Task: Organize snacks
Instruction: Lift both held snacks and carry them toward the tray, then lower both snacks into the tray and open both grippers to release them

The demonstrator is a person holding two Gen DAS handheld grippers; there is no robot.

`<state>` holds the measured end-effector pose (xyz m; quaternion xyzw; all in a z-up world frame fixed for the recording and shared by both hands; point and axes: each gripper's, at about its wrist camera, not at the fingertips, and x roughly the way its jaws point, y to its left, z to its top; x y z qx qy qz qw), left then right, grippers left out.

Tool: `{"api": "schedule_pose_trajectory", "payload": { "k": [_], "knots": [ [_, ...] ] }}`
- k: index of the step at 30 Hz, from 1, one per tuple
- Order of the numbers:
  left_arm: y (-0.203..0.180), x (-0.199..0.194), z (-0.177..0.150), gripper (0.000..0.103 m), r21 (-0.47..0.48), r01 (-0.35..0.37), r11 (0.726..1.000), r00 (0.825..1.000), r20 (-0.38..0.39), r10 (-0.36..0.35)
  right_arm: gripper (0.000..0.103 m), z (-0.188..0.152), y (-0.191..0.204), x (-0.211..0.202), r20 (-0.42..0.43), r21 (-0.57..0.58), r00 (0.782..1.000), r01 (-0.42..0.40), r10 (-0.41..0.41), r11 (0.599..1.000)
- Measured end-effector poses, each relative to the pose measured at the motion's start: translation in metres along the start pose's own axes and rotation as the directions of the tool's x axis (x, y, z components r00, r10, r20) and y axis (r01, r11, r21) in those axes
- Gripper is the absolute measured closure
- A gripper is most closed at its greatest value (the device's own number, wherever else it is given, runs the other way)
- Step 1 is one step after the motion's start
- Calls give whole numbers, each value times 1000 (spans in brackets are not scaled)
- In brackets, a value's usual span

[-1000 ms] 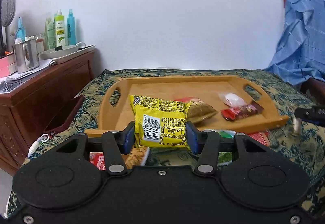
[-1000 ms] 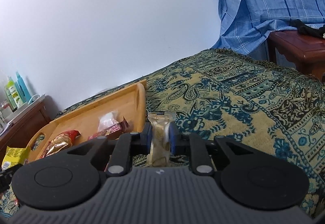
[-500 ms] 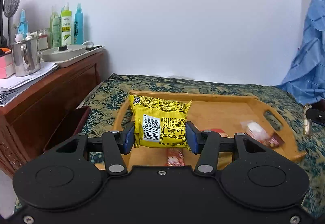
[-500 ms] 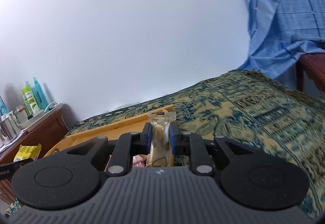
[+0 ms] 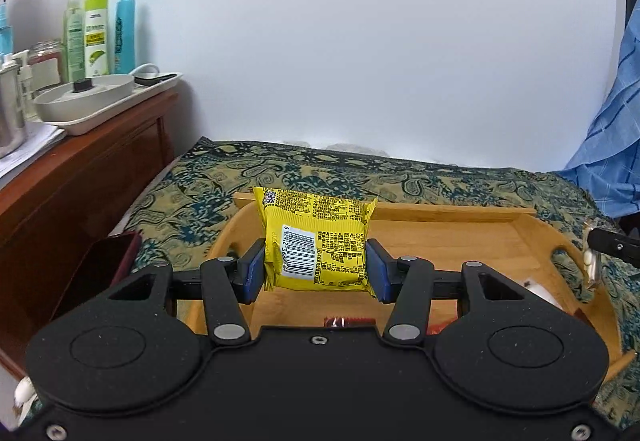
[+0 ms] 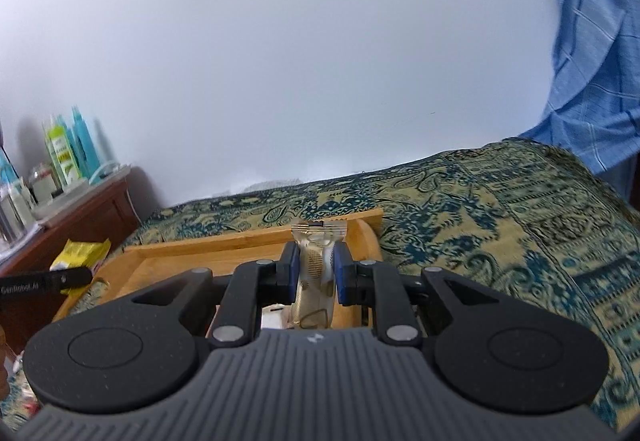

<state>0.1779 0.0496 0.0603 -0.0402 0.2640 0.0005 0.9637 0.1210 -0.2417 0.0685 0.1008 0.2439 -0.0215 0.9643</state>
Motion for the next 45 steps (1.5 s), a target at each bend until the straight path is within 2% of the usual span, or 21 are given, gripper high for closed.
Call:
{"api": "schedule_pose_trajectory", "payload": {
  "k": [4, 9, 22, 30, 34, 38, 41, 45],
  "knots": [
    [-1, 17, -3, 54, -1, 31, 1000, 999, -27, -31, 82, 0, 5, 20, -32, -18, 999, 1, -1, 1000],
    [-10, 32, -8, 54, 11, 33, 999, 997, -65, -32, 82, -3, 9, 40, -74, -64, 997, 10, -15, 998],
    [-19, 46, -18, 54, 37, 39, 999, 992, -120, -35, 81, -8, 10, 48, -137, -92, 991, -15, 2, 996],
    [-19, 56, -20, 54, 20, 23, 1000, 988, -154, -20, 83, -12, 13, 54, -169, -105, 986, -27, 9, 994],
    [-21, 56, -21, 54, 39, -6, 999, 987, -160, 12, 82, -10, 14, 56, -179, -106, 984, -42, 23, 993],
    [-25, 50, -16, 48, 16, -14, 1000, 988, -154, 17, 75, -9, 14, 55, -180, -85, 982, -67, 50, 994],
    [-33, 41, -11, 45, 35, -14, 999, 990, -140, 19, 72, -6, 15, 51, -169, -75, 983, -85, 71, 994],
    [-43, 25, -8, 35, 66, -20, 998, 992, -121, 28, 50, 0, 19, 39, -141, -69, 985, -109, 98, 992]
  ]
}}
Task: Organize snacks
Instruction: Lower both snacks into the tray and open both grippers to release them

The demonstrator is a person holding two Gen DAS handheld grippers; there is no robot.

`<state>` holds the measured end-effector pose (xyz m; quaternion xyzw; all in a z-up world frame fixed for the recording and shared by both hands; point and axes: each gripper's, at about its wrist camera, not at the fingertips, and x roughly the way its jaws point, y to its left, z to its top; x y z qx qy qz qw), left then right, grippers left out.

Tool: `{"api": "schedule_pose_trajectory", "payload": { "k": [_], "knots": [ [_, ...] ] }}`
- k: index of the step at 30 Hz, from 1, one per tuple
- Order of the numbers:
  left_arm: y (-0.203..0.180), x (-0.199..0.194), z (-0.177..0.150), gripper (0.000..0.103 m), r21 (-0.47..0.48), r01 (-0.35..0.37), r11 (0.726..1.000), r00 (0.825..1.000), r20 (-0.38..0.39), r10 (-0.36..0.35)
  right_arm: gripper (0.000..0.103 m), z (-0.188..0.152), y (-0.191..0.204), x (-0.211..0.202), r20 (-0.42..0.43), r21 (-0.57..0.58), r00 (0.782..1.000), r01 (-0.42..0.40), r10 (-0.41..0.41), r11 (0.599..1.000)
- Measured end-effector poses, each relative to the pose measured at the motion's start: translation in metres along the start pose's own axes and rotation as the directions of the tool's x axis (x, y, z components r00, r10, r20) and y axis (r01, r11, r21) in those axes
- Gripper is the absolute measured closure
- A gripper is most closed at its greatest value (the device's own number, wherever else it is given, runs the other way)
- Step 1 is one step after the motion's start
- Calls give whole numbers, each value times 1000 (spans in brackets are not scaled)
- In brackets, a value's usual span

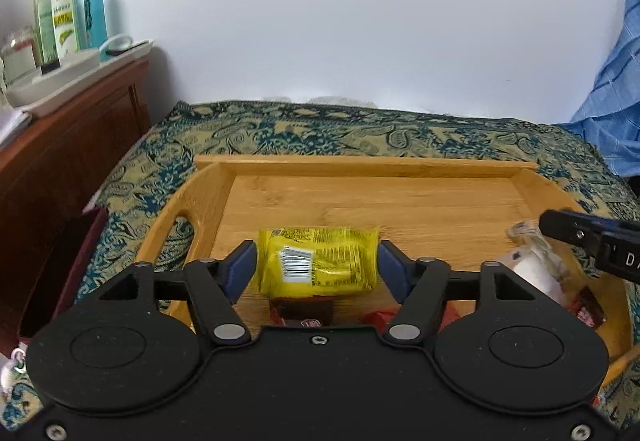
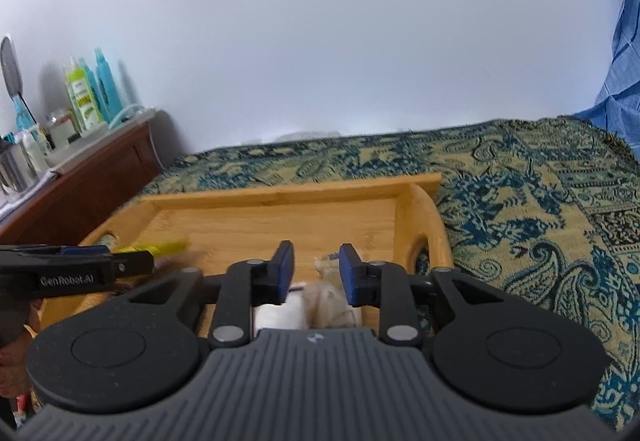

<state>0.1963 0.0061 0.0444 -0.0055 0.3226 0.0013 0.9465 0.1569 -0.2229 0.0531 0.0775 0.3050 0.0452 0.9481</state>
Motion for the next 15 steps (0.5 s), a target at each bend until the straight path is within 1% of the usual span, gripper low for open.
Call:
{"api": "schedule_pose_trajectory", "payload": {
  "k": [2, 4, 9, 15],
  "knots": [
    [-3, -9, 1, 31, 4, -1, 1000, 1000, 8, 1, 46, 1, 3, -7, 16, -5, 1000, -8, 8, 1000],
    [-5, -19, 1, 27, 6, 0, 1000, 1000, 19, 0, 45, 3, 6, -15, 33, -9, 999, -18, 18, 1000],
    [-9, -44, -2, 19, 15, 1, 1000, 998, 55, -2, 38, 3, 10, -34, 63, -2, 997, -37, 37, 999],
    [-12, -79, -14, 13, 33, 13, 999, 995, 97, -16, 30, -5, 9, -64, 89, 14, 995, -49, 48, 999]
  ]
}}
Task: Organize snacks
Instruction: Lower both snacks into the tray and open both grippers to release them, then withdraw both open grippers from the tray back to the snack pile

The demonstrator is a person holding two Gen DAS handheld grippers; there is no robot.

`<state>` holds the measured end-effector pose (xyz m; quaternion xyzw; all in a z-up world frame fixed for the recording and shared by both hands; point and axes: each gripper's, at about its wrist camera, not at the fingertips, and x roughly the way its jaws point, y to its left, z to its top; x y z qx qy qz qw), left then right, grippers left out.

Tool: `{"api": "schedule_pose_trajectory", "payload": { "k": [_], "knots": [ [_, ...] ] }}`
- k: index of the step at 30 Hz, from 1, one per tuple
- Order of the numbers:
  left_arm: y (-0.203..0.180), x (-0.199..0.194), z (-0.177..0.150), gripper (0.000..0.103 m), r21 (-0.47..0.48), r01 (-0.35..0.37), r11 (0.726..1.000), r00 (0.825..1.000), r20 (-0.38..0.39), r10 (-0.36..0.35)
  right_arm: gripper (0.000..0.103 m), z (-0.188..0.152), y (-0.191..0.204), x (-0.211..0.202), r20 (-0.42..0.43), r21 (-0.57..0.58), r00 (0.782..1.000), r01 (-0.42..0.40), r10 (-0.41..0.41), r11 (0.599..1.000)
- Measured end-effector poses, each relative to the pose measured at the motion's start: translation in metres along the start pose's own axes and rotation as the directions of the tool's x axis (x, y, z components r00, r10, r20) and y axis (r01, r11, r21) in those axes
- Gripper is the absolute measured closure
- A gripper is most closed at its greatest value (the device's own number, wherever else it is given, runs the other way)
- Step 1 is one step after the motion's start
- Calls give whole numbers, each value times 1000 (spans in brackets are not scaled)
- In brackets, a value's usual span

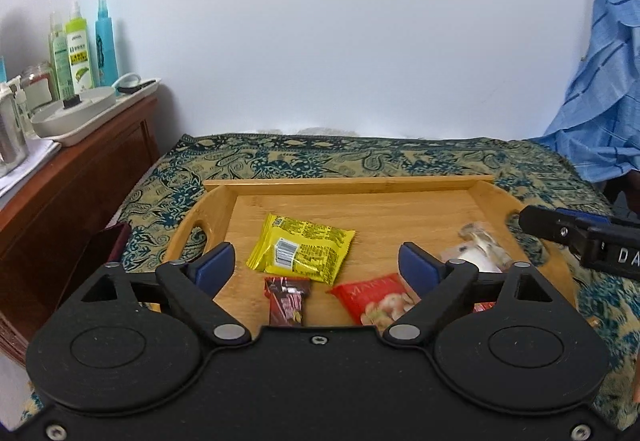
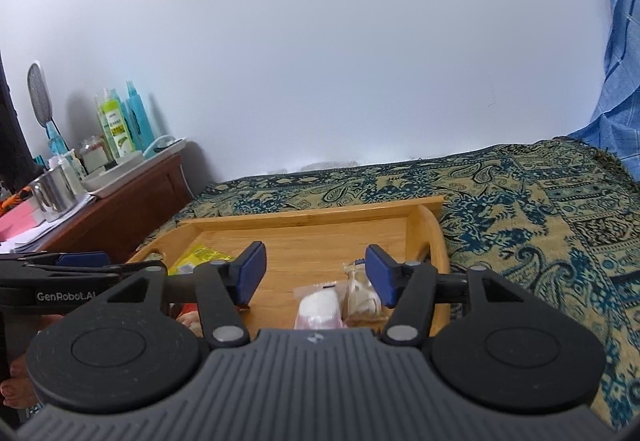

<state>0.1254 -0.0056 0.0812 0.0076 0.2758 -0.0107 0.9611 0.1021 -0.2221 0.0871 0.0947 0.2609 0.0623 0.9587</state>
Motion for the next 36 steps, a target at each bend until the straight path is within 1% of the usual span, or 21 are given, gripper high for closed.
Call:
{"api": "schedule_pose_trajectory", "payload": {
  "k": [4, 7, 9, 11, 15, 19, 22, 23, 25, 27, 29, 30, 31, 33, 36],
  "knots": [
    [-2, -23, -10, 8, 18, 9, 1000, 999, 33, -9, 25, -3, -3, -19, 29, 47, 1000, -6, 4, 999],
    [-3, -37, -19, 6, 31, 24, 999, 999, 37, -25, 23, -6, -4, -27, 40, 70, 999, -12, 9, 997],
    [-4, -44, -26, 5, 41, 35, 999, 999, 34, -36, 22, -12, -4, -32, 40, 79, 999, -8, 5, 997],
    [-6, -51, -35, 5, 49, 42, 998, 999, 32, -43, 22, -18, -4, -35, 24, 87, 1000, -19, 17, 996],
    [-6, -60, -52, 5, 65, 52, 996, 998, 22, -54, 20, -30, 0, -42, -3, 54, 1000, -27, 27, 998],
    [-6, -66, -68, 5, 77, 41, 996, 999, 20, -43, 20, -44, 7, -51, -12, 8, 1000, -19, 19, 1000],
    [-1, -72, -81, 6, 73, 36, 997, 999, 25, -38, 21, -58, 12, -61, -19, -2, 1000, -18, 18, 1000],
    [1, -74, -85, 8, 74, 37, 997, 999, 25, -39, 23, -64, 14, -64, -26, 2, 999, -26, 26, 1000],
    [3, -77, -93, 14, 80, 26, 996, 999, 27, -28, 36, -74, 17, -70, -40, 8, 998, -44, 44, 999],
    [6, -77, -98, 30, 87, 7, 996, 1000, 23, -9, 53, -84, 22, -77, -40, 14, 998, -56, 57, 998],
    [10, -75, -103, 38, 80, 4, 997, 1000, 9, -5, 56, -92, 25, -83, -37, 26, 997, -64, 65, 998],
    [13, -73, -104, 41, 70, 7, 998, 1000, 2, -7, 56, -96, 26, -86, -32, 37, 997, -66, 67, 997],
    [16, -71, -106, 42, 57, 5, 998, 1000, -7, -5, 56, -100, 27, -89, -28, 51, 997, -68, 70, 996],
    [23, -67, -107, 48, 30, -2, 1000, 1000, -19, 2, 56, -105, 27, -91, -29, 77, 997, -73, 76, 994],
    [33, -62, -108, 50, -20, -31, 999, 999, -27, 30, 56, -110, 27, -90, -39, 105, 997, -69, 74, 992]
  ]
}}
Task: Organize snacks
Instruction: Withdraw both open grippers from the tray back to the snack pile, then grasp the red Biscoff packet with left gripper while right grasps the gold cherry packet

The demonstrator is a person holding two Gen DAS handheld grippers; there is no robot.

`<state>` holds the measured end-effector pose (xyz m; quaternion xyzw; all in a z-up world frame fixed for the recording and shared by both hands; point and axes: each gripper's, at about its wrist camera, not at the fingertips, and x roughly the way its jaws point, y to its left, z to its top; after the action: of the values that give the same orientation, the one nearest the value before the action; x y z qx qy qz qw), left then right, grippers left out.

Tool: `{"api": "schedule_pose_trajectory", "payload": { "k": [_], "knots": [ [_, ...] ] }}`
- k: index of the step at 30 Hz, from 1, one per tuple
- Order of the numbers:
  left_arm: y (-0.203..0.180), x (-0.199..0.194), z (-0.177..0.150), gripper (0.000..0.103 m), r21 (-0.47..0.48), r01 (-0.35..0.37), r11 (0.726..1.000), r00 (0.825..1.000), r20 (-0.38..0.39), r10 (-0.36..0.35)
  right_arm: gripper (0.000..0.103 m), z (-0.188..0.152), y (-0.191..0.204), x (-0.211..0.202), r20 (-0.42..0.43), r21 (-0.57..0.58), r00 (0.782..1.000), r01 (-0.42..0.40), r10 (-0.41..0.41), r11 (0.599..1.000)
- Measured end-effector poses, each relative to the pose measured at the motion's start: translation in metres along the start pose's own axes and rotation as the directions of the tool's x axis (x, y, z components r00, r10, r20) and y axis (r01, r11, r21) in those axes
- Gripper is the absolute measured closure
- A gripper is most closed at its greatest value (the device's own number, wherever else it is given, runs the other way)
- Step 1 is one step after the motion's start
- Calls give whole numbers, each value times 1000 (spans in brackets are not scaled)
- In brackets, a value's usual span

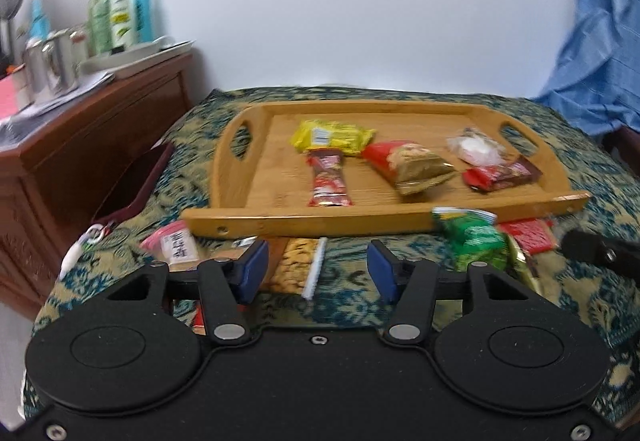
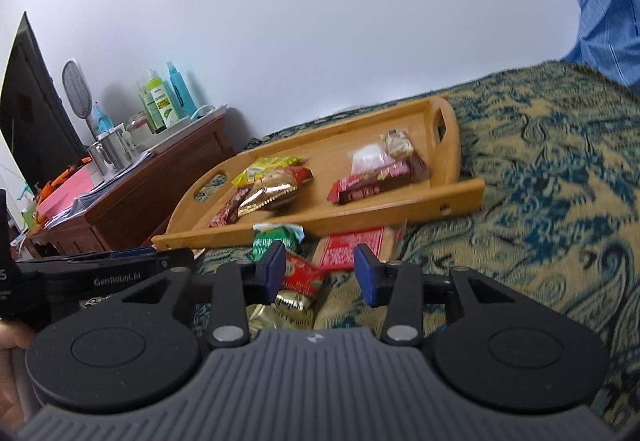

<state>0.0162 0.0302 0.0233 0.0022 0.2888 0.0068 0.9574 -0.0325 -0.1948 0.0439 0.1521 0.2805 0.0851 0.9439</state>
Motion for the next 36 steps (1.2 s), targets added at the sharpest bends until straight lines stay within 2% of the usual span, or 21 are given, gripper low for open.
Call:
{"api": "schedule_pose_trajectory", "payload": {
  "k": [2, 6, 10, 12, 14, 17, 19, 23, 27, 29, 30, 33, 36],
  "knots": [
    [7, 3, 1, 49, -28, -23, 999, 1000, 4, 23, 56, -3, -1, 2, -7, 21, 1000, 2, -2, 1000],
    [14, 15, 2, 40, -34, -61, 998, 998, -15, 61, 56, -5, 0, 8, -16, 30, 1000, -5, 6, 1000],
    [17, 22, 1, 40, -32, -79, 996, 996, -35, 78, 56, -9, 6, 14, -28, 13, 1000, -8, 8, 1000],
    [17, 19, -1, 38, -34, -97, 995, 995, -12, 97, 55, -11, 8, 15, -33, 5, 999, -5, 5, 1000],
    [16, 12, -3, 31, -25, -105, 994, 994, 20, 106, 55, -13, 9, 17, -37, -6, 999, 0, 0, 1000],
    [16, 3, -6, 29, -5, -98, 995, 994, 49, 98, 55, -14, 10, 18, -42, -10, 999, 2, -3, 1000],
    [19, 0, -9, 30, -6, -94, 996, 995, 41, 94, 55, -14, 9, 20, -48, -7, 999, 4, -5, 1000],
    [32, 3, -14, 41, -60, -90, 994, 996, -5, 90, 55, -15, 9, 23, -58, 1, 998, -1, 1, 1000],
    [45, 8, -16, 45, -140, -48, 989, 998, -34, 44, 54, -17, 10, 27, -66, -1, 998, -9, 9, 1000],
    [45, 8, -16, 47, -139, -47, 989, 999, -34, 42, 53, -18, 11, 28, -69, -1, 998, -13, 13, 1000],
    [45, 8, -16, 48, -134, -43, 990, 999, -31, 39, 49, -18, 12, 29, -69, 0, 998, -14, 14, 1000],
    [44, 9, -18, 49, -132, -18, 991, 999, -36, 13, 44, -18, 13, 31, -65, 3, 998, -17, 17, 1000],
    [44, 11, -20, 53, -135, 3, 991, 999, -46, -9, 44, -17, 15, 36, -59, 3, 998, -9, 9, 1000]
  ]
}}
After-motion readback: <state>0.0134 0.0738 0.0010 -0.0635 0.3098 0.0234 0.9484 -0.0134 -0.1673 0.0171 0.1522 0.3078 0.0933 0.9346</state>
